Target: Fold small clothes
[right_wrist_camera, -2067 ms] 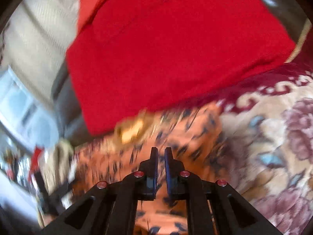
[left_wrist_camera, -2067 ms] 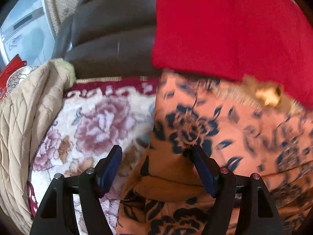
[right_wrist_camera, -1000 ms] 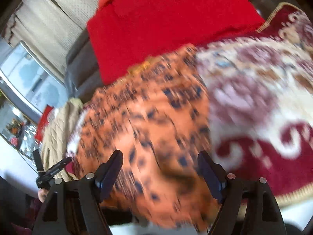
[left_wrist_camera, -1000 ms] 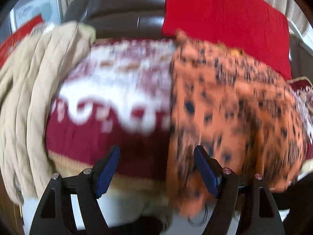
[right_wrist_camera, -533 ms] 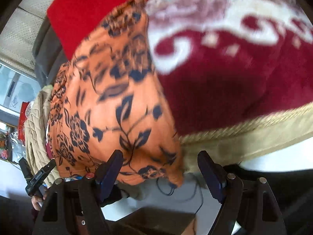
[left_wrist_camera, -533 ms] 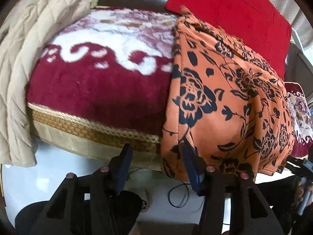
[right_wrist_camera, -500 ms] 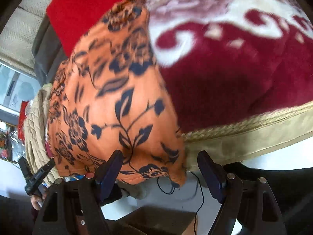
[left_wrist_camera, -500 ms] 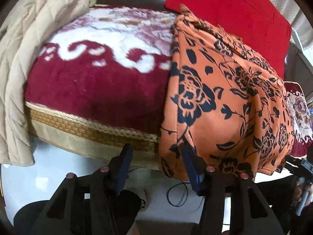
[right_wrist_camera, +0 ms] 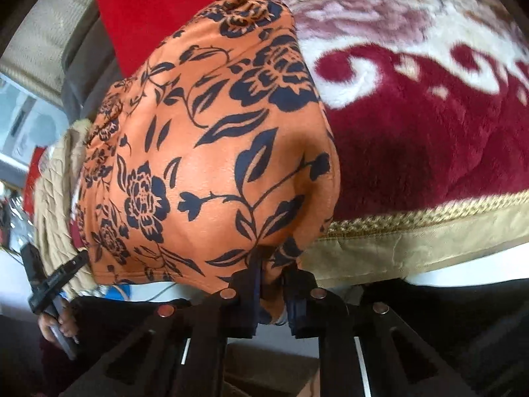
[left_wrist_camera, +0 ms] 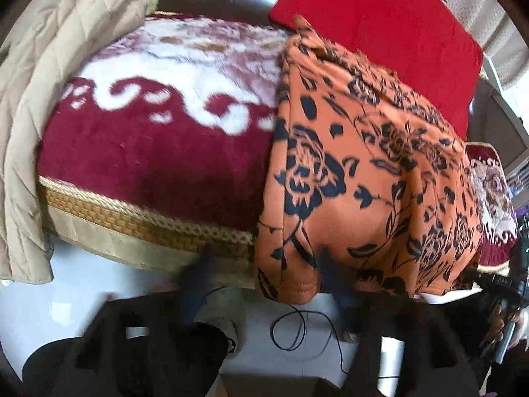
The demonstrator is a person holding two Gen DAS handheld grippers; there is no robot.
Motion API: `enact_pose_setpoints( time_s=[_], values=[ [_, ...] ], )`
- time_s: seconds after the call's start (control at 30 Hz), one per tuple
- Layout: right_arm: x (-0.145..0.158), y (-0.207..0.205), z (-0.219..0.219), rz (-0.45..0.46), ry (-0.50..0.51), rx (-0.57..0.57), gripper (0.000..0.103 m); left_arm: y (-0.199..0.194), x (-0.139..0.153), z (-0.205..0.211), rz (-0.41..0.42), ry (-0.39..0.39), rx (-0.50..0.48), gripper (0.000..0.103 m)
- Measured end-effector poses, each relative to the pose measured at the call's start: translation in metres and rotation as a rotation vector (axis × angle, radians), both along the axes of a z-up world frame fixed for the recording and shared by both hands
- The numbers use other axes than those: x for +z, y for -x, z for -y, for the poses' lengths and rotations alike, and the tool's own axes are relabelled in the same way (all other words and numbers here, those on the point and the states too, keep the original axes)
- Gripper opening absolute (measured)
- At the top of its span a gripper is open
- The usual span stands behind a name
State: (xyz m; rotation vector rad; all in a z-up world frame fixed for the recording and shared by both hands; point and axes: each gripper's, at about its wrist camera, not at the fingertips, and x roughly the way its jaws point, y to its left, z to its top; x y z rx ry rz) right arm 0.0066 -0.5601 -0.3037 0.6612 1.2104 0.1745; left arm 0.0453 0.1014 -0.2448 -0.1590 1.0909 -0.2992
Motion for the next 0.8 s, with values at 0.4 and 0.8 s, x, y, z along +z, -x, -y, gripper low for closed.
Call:
enact_pose_setpoints(
  time_s=[0.4,0.8],
  values=[
    [-0.009,-0.017,0.006,0.030,-0.003,-0.014,0.072,-0.017,-0.030,0.016,-0.142,0.070,-0.063,0.025],
    [0.081,-0.020,-0.007,0.183,0.007,0.125,0.010,-0.024,0.069,-0.001,0.008,0.251,-0.189,0.006]
  ],
)
